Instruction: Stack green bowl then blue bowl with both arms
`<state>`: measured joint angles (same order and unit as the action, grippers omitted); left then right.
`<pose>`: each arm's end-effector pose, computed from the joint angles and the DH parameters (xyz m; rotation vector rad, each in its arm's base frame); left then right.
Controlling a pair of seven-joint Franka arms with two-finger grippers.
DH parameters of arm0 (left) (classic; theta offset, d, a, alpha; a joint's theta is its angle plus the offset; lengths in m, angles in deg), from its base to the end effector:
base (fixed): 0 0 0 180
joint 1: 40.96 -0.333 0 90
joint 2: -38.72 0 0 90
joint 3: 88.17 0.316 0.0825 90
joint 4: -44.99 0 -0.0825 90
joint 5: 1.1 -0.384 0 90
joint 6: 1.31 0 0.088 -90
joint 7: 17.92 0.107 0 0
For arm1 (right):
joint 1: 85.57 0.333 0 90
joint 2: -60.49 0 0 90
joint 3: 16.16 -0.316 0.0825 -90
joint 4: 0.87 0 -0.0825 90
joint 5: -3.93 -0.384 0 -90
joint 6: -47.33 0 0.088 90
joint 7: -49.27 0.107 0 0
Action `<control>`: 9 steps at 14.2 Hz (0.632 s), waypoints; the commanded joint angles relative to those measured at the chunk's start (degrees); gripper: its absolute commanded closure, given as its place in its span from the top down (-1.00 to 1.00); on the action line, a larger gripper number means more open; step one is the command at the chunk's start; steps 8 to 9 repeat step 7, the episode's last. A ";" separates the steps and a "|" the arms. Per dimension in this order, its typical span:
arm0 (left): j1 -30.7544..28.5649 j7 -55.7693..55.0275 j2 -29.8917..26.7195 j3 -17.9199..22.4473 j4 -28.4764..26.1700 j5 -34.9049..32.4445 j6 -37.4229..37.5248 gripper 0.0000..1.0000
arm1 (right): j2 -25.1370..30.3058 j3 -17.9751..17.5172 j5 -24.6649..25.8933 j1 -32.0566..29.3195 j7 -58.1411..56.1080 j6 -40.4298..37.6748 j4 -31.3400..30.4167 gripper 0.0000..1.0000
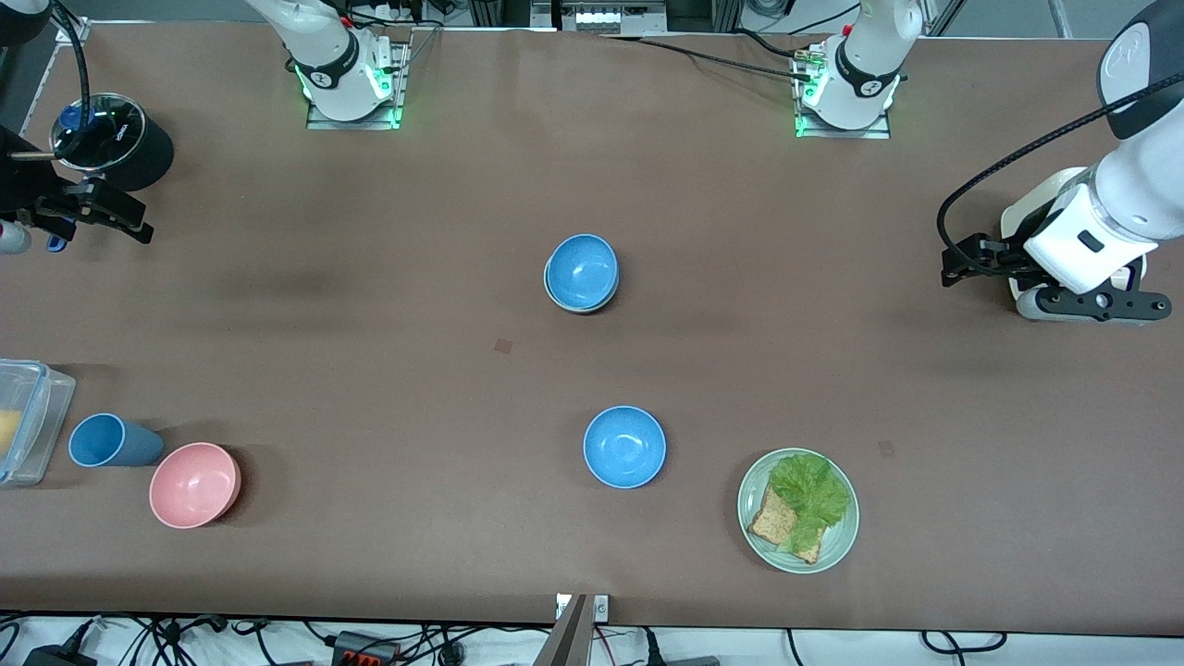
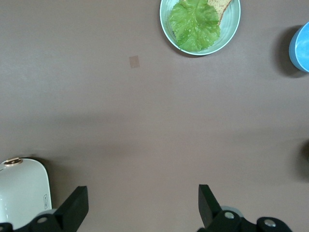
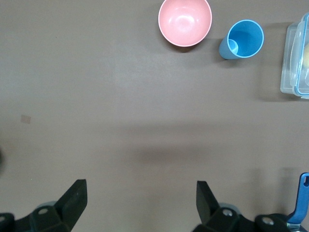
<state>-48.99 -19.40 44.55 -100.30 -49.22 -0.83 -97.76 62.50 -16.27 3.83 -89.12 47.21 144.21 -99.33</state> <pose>0.5862 -0.0374 0.5423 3.1163 -0.0696 -0.0960 0.5500 -0.0329 0.5842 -3.1400 0.0381 -0.0119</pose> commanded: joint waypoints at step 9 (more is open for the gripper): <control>-0.59 1.03 -0.30 0.00 0.43 -0.89 1.26 1.00 | 1.06 -0.25 0.72 -0.22 -0.66 0.06 -0.85 1.00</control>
